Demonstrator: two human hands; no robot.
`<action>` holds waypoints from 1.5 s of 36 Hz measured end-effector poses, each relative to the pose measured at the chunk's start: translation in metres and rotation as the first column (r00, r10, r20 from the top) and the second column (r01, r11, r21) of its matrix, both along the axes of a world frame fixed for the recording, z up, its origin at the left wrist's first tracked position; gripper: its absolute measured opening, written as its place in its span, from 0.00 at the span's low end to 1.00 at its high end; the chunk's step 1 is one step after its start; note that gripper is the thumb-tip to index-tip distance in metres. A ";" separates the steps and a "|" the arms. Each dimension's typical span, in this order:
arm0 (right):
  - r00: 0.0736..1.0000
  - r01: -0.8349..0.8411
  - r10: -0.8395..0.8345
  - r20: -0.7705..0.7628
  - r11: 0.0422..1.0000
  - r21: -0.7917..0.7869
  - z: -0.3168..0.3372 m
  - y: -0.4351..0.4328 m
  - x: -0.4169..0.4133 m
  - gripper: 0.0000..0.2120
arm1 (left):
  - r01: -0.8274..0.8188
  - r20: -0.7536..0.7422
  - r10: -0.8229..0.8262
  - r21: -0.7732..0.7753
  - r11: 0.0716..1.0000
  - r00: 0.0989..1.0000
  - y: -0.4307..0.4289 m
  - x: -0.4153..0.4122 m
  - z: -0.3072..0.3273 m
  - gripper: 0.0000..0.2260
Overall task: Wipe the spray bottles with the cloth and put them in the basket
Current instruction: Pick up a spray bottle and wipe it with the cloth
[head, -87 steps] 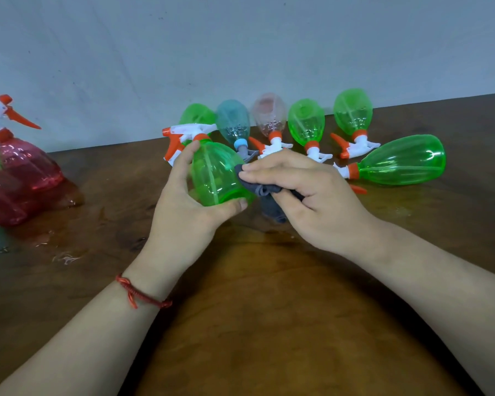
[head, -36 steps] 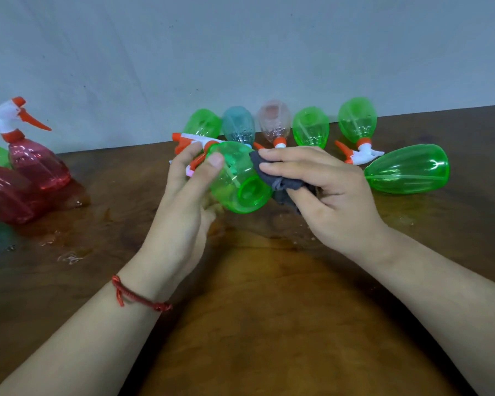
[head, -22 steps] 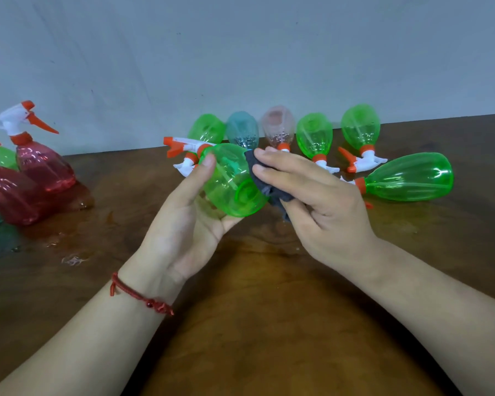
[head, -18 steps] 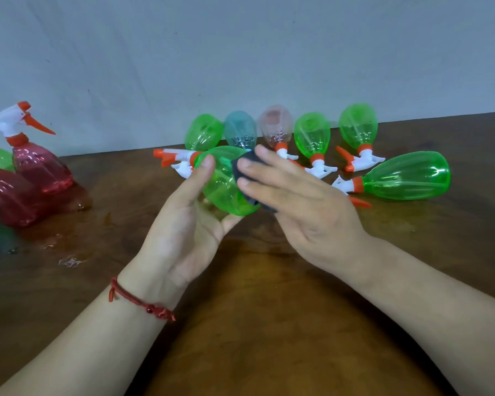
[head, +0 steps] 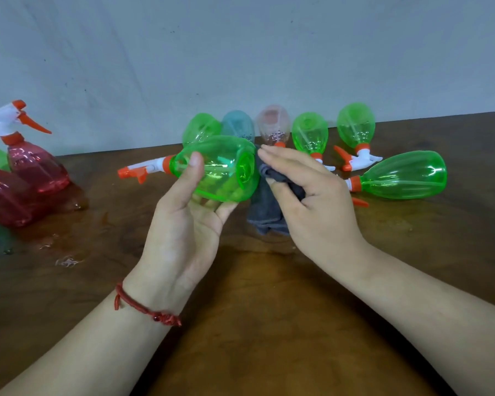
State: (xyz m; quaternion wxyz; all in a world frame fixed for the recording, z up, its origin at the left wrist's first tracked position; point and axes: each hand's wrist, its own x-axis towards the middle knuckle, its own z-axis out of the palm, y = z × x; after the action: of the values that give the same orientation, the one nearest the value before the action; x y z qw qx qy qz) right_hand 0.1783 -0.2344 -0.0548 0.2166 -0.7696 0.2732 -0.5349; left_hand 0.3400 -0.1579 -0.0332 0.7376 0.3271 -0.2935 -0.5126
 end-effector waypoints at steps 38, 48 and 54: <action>0.994 0.035 -0.076 -0.074 0.896 -0.442 0.005 -0.011 -0.004 0.16 | 0.149 -0.162 -0.131 0.101 0.984 0.978 -0.001 -0.005 -0.007 0.25; 0.988 -0.130 0.103 -0.117 0.958 -0.254 -0.006 0.002 -0.003 0.16 | 0.054 -0.167 -0.039 0.085 0.995 0.985 -0.004 0.004 -0.005 0.26; 0.976 -0.134 0.032 -0.214 0.865 -0.484 0.000 0.001 0.003 0.13 | 0.081 -0.178 -0.059 0.120 0.989 0.982 -0.003 0.000 -0.006 0.25</action>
State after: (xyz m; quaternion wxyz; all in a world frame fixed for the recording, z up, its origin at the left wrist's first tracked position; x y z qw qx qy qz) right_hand 0.1815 -0.2330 -0.0553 0.0064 -0.8598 0.1135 -0.4978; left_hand 0.3400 -0.1604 -0.0395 0.7197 0.3166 -0.2059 -0.5826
